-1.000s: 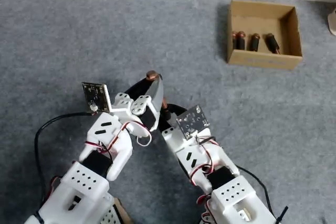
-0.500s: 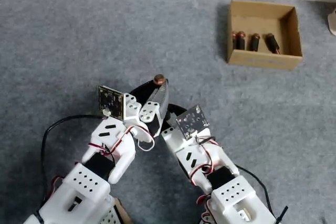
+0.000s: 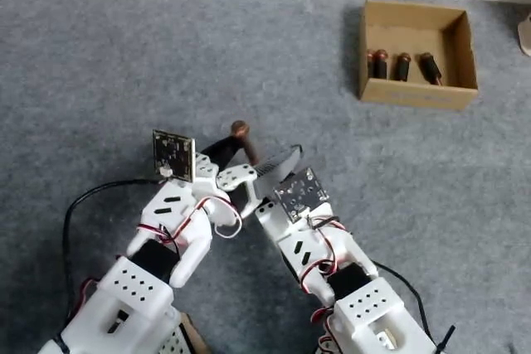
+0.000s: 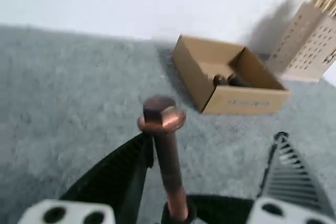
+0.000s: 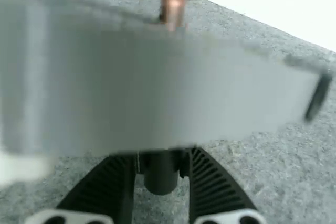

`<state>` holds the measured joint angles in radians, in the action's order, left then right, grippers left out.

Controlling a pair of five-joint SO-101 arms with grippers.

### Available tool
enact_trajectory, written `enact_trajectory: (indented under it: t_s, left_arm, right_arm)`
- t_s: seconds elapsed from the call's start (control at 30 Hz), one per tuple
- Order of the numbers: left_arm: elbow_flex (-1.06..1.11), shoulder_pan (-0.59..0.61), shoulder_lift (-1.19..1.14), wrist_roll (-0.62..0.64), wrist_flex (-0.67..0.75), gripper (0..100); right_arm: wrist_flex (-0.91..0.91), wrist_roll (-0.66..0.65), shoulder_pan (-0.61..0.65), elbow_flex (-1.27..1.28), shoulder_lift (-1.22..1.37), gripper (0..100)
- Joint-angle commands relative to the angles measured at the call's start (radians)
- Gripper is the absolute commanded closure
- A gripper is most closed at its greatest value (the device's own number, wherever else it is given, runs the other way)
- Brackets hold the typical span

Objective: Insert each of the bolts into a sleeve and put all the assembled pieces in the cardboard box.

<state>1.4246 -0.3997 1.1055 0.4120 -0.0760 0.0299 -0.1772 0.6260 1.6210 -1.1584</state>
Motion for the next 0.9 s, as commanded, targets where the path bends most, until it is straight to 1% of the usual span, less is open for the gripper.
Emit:
enact_trajectory:
  t_s: [0.0,0.17,0.33,0.5,0.67,0.73,0.83,0.87]
  left_arm:
    - [-0.064,-0.024,0.007,0.012,-0.029,65]
    - [-0.064,-0.079,0.007,0.009,-0.058,65]
    - [-0.067,-0.087,0.007,0.006,-0.055,65]
    - [-0.090,-0.085,0.007,0.006,-0.060,65]
    - [-0.087,-0.085,0.007,0.006,-0.060,65]
    - [-0.087,-0.087,0.007,0.006,-0.060,65]
    - [-0.087,-0.087,0.007,0.006,-0.060,65]
    - [-0.087,-0.087,0.007,0.006,-0.060,65]
  right_arm:
    - [0.019,-0.014,-0.001,-0.018,-0.021,99.3]
    - [0.019,-0.014,-0.091,-0.025,-0.021,99.3]
    - [0.019,-0.012,-0.090,-0.024,-0.021,99.3]
    - [0.019,0.023,-0.068,-0.025,-0.021,99.3]
    - [0.019,0.021,-0.082,-0.025,-0.021,99.3]
    - [0.019,0.028,-0.125,-0.025,-0.015,99.3]
    - [0.019,0.023,-0.117,-0.025,-0.013,99.3]
    - [0.019,0.028,-0.140,-0.025,-0.013,99.3]
